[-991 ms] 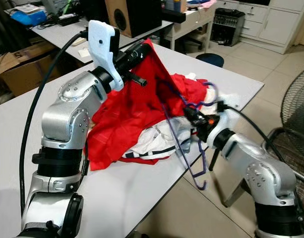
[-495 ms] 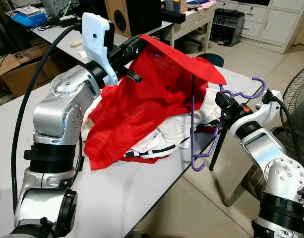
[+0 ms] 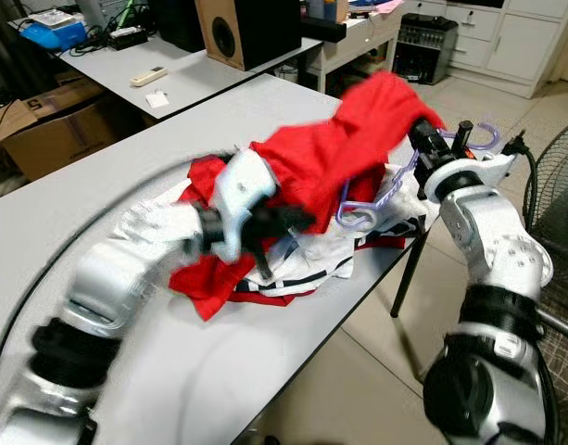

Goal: Hang hanger

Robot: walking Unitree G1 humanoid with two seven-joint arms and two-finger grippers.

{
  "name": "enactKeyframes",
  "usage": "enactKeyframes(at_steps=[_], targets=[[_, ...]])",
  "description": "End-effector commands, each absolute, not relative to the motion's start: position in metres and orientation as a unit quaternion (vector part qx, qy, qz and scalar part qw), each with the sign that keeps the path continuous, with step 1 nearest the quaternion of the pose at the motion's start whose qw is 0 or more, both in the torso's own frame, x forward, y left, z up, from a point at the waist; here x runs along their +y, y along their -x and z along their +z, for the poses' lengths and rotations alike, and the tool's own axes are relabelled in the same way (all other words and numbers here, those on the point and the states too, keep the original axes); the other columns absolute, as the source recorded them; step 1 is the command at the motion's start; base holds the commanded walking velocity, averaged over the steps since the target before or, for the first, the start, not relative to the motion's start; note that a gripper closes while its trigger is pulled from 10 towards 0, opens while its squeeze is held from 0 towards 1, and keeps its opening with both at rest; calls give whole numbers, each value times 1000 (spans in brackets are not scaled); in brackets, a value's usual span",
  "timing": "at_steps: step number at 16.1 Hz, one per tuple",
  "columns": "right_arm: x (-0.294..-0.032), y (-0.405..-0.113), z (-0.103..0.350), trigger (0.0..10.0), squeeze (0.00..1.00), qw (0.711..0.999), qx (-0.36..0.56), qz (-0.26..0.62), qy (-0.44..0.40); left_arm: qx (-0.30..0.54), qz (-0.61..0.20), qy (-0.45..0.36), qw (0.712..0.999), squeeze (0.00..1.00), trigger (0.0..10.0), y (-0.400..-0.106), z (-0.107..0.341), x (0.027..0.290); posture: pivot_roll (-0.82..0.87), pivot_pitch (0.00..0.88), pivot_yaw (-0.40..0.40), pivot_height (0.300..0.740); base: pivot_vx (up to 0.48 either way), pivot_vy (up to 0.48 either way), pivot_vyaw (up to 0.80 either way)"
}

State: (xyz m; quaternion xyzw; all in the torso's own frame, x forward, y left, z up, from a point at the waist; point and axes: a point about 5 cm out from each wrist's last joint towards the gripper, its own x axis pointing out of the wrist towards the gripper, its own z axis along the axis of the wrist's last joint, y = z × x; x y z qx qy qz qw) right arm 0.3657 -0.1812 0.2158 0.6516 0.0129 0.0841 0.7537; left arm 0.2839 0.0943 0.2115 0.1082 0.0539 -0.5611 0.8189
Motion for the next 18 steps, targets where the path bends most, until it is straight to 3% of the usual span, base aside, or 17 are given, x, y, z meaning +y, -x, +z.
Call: enactKeyframes(at_steps=[1, 5, 10, 12, 15, 18], targets=[[-187, -372, 229, 10000, 0, 739, -17, 81, -669, 48, -594, -91, 798, 0, 0, -274, 217, 86, -26, 4, 94, 740, 0, 0, 0], [-183, -384, 226, 10000, 0, 743, -12, 66, -666, 36, -664, -31, 746, 0, 0, -252, 226, 71, -17, 5, 86, 740, 0, 0, 0], [-169, -391, 215, 10000, 0, 798, 14, 62, -599, -24, -698, 80, 711, 0, 0, -249, 260, 49, -3, 0, 81, 740, 0, 0, 0], [-166, -390, 210, 10000, 0, 809, 21, 65, -584, -30, -689, 72, 721, 0, 0, -256, 264, 51, 1, 0, 82, 740, 0, 0, 0], [-172, -386, 206, 10000, 0, 815, 16, 63, -576, -12, -618, 24, 786, 0, 0, -284, 257, 63, 1, 2, 84, 740, 0, 0, 0], [-174, -384, 204, 10000, 0, 815, 15, 57, -576, -51, -579, 22, 814, 0, 0, -297, 268, 66, 1, 1, 89, 740, 0, 0, 0]])
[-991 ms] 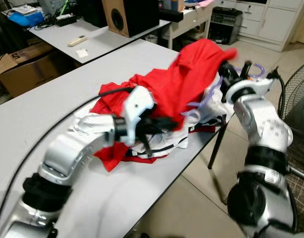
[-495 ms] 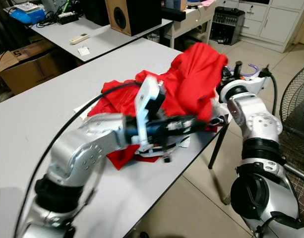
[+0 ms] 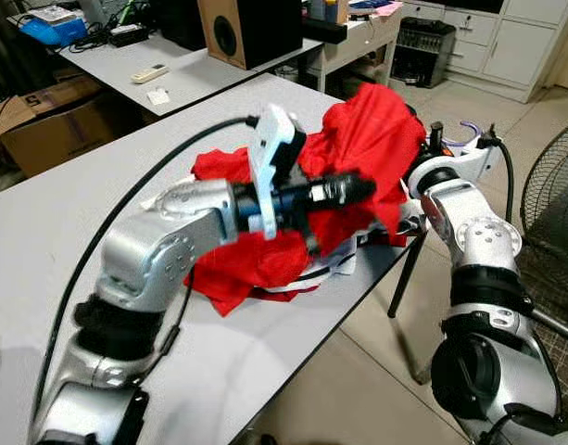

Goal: Hang hanger

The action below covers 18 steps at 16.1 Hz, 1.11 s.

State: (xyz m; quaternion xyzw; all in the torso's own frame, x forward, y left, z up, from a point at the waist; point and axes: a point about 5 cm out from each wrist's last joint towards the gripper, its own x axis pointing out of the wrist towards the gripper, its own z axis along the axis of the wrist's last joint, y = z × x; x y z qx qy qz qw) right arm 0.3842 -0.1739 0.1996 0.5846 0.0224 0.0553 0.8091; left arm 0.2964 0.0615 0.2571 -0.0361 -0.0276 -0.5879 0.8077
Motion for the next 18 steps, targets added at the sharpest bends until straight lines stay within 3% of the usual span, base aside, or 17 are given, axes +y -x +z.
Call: enactKeyframes(at_steps=[1, 3, 7, 10, 11, 12, 14, 16, 18], targets=[[-173, -383, 201, 10000, 0, 817, 17, 55, -574, -82, -560, 35, 824, 0, 0, -303, 277, 67, 2, 0, 89, 740, 0, 0, 0], [-169, -381, 197, 10000, 0, 815, 21, 56, -576, -162, -503, 70, 846, 0, 0, -315, 303, 72, 5, 0, 89, 740, 0, 0, 0], [-178, -379, 203, 10000, 0, 771, -10, 61, -634, -138, -517, -22, 844, 0, 0, -318, 286, 86, 9, 0, 92, 740, 0, 0, 0], [-183, -378, 203, 10000, 0, 775, -12, 55, -629, -212, -490, -4, 846, 0, 0, -319, 305, 95, 9, 0, 90, 740, 0, 0, 0], [-180, -378, 203, 10000, 0, 780, -8, 51, -624, -252, -514, 18, 820, 0, 0, -310, 317, 90, 9, 0, 91, 740, 0, 0, 0], [-177, -380, 204, 10000, 0, 775, -9, 48, -630, -233, -589, 15, 773, 0, 0, -291, 312, 78, 11, 0, 91, 740, 0, 0, 0], [-176, -382, 207, 10000, 0, 763, -13, 47, -645, -180, -667, 1, 723, 0, 0, -270, 294, 66, 11, 0, 91, 740, 0, 0, 0], [-175, -386, 212, 10000, 0, 749, -20, 47, -661, -133, -693, -21, 708, 0, 0, -260, 272, 59, 13, 0, 89, 740, 0, 0, 0], [-179, -393, 225, 10000, 0, 694, -44, 49, -717, -64, -708, -96, 697, 0, 0, -251, 228, 54, 25, 1, 79, 740, 0, 0, 0]])
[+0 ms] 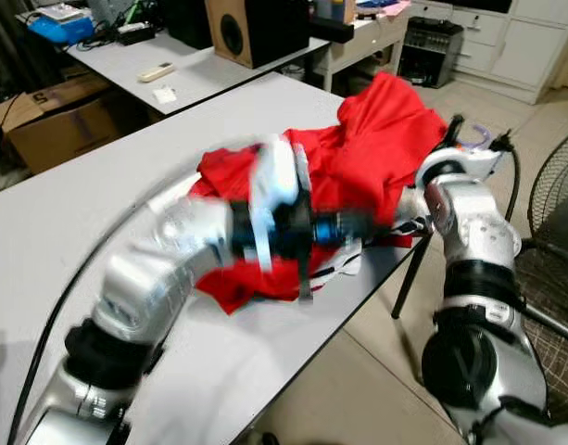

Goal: Hang hanger

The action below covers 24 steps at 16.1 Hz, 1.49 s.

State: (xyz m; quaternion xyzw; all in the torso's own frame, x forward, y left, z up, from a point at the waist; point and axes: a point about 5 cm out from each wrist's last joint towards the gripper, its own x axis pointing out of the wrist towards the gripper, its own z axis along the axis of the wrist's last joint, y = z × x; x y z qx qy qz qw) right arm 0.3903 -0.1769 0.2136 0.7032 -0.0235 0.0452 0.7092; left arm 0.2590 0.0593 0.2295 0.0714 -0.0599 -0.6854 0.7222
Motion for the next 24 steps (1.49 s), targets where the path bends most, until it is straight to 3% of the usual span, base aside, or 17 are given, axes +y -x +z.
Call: enactKeyframes(at_steps=[1, 3, 4, 5, 6, 7, 9, 12, 14, 15, 16, 18, 19, 21, 24], targets=[[-179, -393, 227, 10000, 0, 689, -46, 51, -721, -56, -709, -104, 695, 0, 0, -250, 224, 53, 27, 0, 78, 740, 0, 0, 0], [-178, -394, 229, 10000, 0, 684, -47, 57, -726, -17, -694, -142, 706, 0, 0, -251, 205, 53, 29, 1, 75, 740, 0, 0, 0], [-175, -395, 229, 10000, 0, 686, -45, 63, -723, -5, -664, -169, 728, 0, 10000, -257, 195, 55, 31, 1, 73, 740, 0, 0, 0], [-174, -395, 230, 10000, 0, 687, -43, 66, -722, -5, -652, -182, 736, 0, 10000, -260, 191, 55, 31, 1, 73, 740, 0, 0, 0], [-174, -395, 229, 10000, 0, 690, -42, 67, -720, -3, -659, -181, 730, 639, 10000, -258, 189, 56, 36, 0, 70, 740, 0, 0, 0], [-174, -395, 229, 10000, 0, 691, -41, 68, -719, 2, -668, -169, 725, 1000, 10000, -255, 188, 56, 36, 0, 70, 740, 0, 0, 0], [-175, -395, 231, 10000, 0, 696, -44, 70, -713, 6, -686, -166, 709, 1000, 10000, -246, 182, 56, 39, 0, 71, 740, 0, 0, 0], [-179, -394, 233, 10000, 0, 706, -49, 72, -703, -1, -683, -153, 714, 1000, 10000, -246, 181, 63, 39, 0, 72, 740, 0, 0, 0], [-183, -392, 236, 10000, 0, 739, -53, 76, -668, -6, -675, -123, 727, 1000, 10000, -245, 186, 75, 40, 0, 72, 740, 0, 0, 0], [-185, -391, 238, 10000, 0, 741, -59, 78, -664, -8, -673, -121, 730, 1000, 10000, -243, 187, 81, 41, 0, 72, 740, 0, 0, 0], [-193, -389, 247, 10000, 0, 746, -77, 93, -655, 16, -676, -94, 731, 0, 10000, -236, 185, 96, 42, 0, 74, 740, 0, 0, 0], [-196, -386, 253, 10000, 0, 762, -88, 112, -632, 29, -668, -78, 740, 0, 10000, -232, 184, 107, 43, 0, 76, 740, 0, 0, 0], [-197, -380, 258, 10000, 0, 779, -94, 137, -605, 34, -644, -59, 762, 0, 10000, -231, 187, 124, 43, 0, 78, 740, 0, 0, 0], [-197, -375, 259, 10000, 0, 791, -97, 154, -584, 32, -626, -49, 778, 0, 10000, -232, 193, 137, 50, 0, 76, 740, 0, 0, 0], [-184, -361, 262, 10000, 0, 853, -80, 221, -467, 3, -515, -73, 854, 0, 10000, -261, 199, 148, 57, 0, 72, 740, 0, 0, 0]])
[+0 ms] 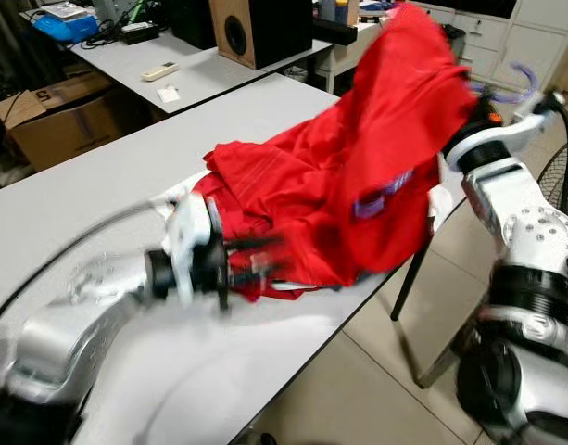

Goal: Hang hanger

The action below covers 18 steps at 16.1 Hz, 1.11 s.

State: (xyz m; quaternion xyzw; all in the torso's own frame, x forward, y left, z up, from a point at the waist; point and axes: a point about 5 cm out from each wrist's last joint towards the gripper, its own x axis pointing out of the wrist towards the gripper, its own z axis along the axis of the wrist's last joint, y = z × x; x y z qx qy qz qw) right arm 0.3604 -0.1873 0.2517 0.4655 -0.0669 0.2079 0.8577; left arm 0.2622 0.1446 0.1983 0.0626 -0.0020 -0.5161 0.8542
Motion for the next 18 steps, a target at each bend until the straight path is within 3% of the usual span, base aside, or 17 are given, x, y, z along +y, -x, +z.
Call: enactKeyframes(at_steps=[1, 3, 4, 5, 6, 7, 9, 10, 11, 13, 15, 18], targets=[[-178, -353, 261, 10000, 0, 876, -69, 246, -408, -25, -456, -82, 886, 0, 10000, -275, 206, 153, 53, 0, 72, 740, 0, 0, 0], [-178, -345, 258, 10000, 0, 884, -69, 254, -387, -58, -397, -54, 914, 0, 10000, -292, 218, 148, 49, 0, 76, 740, 0, 0, 0], [-182, -344, 256, 10000, 0, 880, -75, 250, -396, -57, -441, -18, 895, 0, 10000, -287, 217, 129, 38, 0, 82, 740, 0, 0, 0], [-185, -343, 254, 10000, 0, 878, -81, 243, -404, -52, -484, 24, 873, 604, 10000, -280, 214, 112, 31, 0, 84, 740, 0, 0, 0], [-187, -343, 253, 10000, 0, 879, -85, 236, -406, -45, -501, 45, 863, 1000, 10000, -278, 210, 101, 31, 0, 84, 740, 0, 0, 0], [-188, -343, 252, 10000, 0, 880, -86, 233, -404, -43, -504, 48, 861, 1000, 10000, -279, 209, 96, 28, 0, 82, 740, 0, 0, 0], [-181, -342, 244, 10000, 0, 900, -64, 241, -357, -55, -463, 21, 884, 1000, 10000, -293, 211, 88, 27, 0, 80, 740, 0, 0, 0], [-180, -341, 244, 10000, 0, 903, -65, 244, -348, -72, -446, 11, 892, 584, 10000, -299, 219, 89, 28, 0, 81, 740, 0, 0, 0], [-179, -340, 245, 10000, 0, 903, -67, 245, -346, -86, -453, 18, 887, 0, 10000, -299, 226, 88, 29, 0, 80, 740, 0, 0, 0], [-178, -337, 247, 10000, 0, 902, -68, 269, -332, -99, -433, 23, 896, 0, 10000, -311, 239, 86, 34, 0, 77, 740, 0, 0, 0], [-172, -328, 239, 10000, 0, 908, -41, 326, -260, -131, -436, 56, 889, 1000, 10000, -326, 265, 84, 35, 0, 85, 740, 0, 0, 0], [-174, -313, 236, 10000, 0, 912, -36, 358, -195, -153, -422, 7, 893, 1000, 10000, -339, 282, 103, 18, 0, 105, 740, 0, 0, 0]])
